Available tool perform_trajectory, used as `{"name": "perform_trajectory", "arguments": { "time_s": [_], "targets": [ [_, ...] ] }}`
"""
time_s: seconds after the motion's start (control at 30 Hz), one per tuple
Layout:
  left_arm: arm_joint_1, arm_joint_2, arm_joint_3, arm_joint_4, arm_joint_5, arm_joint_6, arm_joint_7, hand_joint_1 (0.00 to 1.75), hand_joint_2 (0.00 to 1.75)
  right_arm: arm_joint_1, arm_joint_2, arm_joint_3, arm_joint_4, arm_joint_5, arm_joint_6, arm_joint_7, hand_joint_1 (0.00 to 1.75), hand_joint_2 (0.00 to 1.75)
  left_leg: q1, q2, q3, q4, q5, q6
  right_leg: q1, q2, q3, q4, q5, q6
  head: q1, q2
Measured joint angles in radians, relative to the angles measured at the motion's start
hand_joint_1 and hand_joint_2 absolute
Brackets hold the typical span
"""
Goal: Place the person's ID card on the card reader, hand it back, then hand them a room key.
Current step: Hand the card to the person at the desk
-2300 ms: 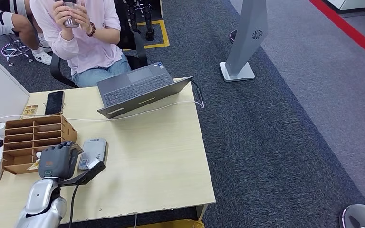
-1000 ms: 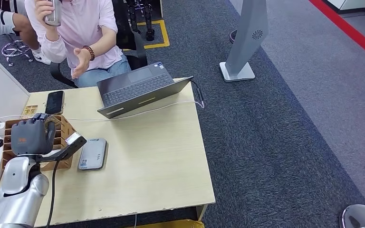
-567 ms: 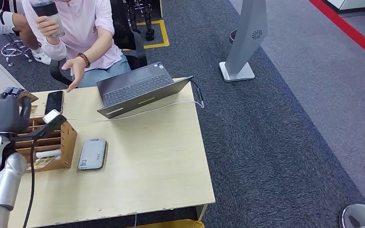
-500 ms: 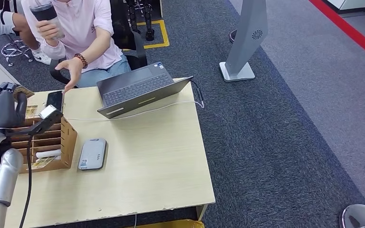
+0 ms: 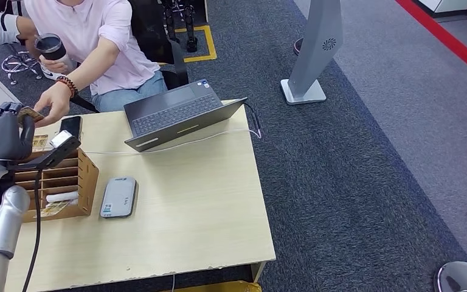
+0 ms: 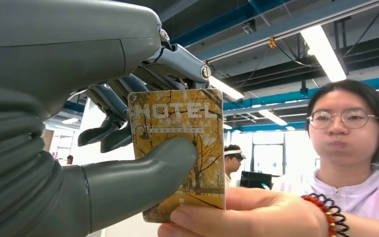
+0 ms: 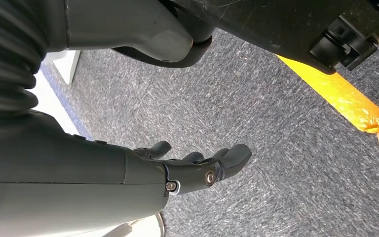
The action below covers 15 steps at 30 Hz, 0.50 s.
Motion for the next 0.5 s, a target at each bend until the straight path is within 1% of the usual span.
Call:
{"name": "perform_trajectory", "arguments": {
  "time_s": [0.1,0.3,0.5],
  "targets": [
    [0.001,-0.007,0.000,0.001,0.002,0.002,-0.004,0.00,1.75,0.000,0.000,-0.001,0.000,0.005,0.001,-0.001,0.00,1.75,0.000,0.000,0.000,0.000,0.000,0.000,0.000,0.000,0.000,0.000,0.000,0.000,0.000,0.000],
    [0.013,-0.030,0.000,-0.002,0.009,0.004,-0.008,0.00,1.75,0.000,0.000,-0.009,0.000,0.011,0.002,0.000,0.00,1.75,0.000,0.000,0.000,0.000,0.000,0.000,0.000,0.000,0.000,0.000,0.000,0.000,0.000,0.000],
    [0.062,-0.051,0.000,-0.052,0.057,0.011,-0.027,0.00,1.75,0.000,0.000,-0.023,0.000,0.017,-0.002,0.000,0.00,1.75,0.000,0.000,0.000,0.000,0.000,0.000,0.000,0.000,0.000,0.000,0.000,0.000,0.000,0.000]
  ]
}}
